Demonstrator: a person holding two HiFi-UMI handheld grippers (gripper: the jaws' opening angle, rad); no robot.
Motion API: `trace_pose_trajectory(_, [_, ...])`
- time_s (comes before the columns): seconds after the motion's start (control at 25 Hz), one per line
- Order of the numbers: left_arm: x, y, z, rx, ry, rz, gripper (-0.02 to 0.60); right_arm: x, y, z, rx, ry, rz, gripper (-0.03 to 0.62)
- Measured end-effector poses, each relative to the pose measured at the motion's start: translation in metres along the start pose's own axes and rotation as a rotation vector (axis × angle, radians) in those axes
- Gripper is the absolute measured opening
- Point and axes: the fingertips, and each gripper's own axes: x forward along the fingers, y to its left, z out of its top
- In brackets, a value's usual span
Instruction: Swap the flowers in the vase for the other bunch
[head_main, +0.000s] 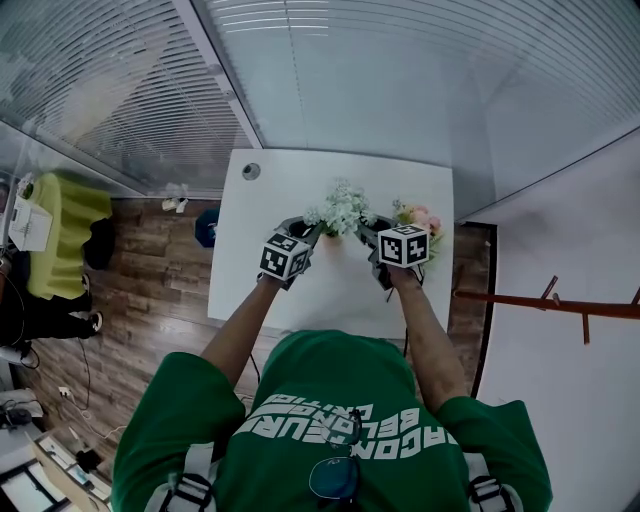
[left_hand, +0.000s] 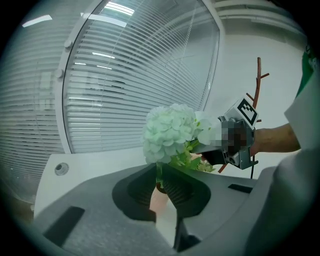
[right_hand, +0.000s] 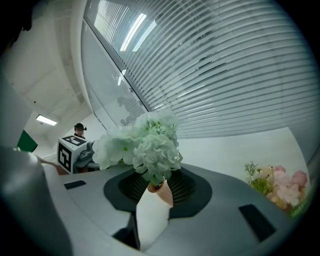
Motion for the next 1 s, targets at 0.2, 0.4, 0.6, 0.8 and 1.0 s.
trace_pose_trajectory(0.2, [-0.004,-0.005,-0.006,-0.022,-0.005,0.043,0.026,-0.013,-0.005,-0.009,-0.013,0.022,0.011,0.094])
trace_pose_trajectory(0.4, [-0.011,-0.01,-0.006,-0.041,-0.038,0.095,0.026,-0.029,-0.012,-0.017,-0.038,0.043,0.018,0.094])
trace_pose_trajectory(0.6, [-0.017,-0.017,-0.007,-0.063,-0.073,0.163,0.026,-0.048,-0.017,-0.023,-0.066,0.052,0.036,0.094])
trace_pose_trajectory(0.8, [-0.026,-0.027,-0.011,-0.082,-0.089,0.207,0.051,-0.068,-0.017,-0.034,-0.074,0.048,0.057,0.094])
trace_pose_trajectory(1.0, [-0.037,-0.036,-0.011,-0.091,-0.103,0.245,0.061,-0.086,-0.017,-0.044,-0.081,0.052,0.064,0.094])
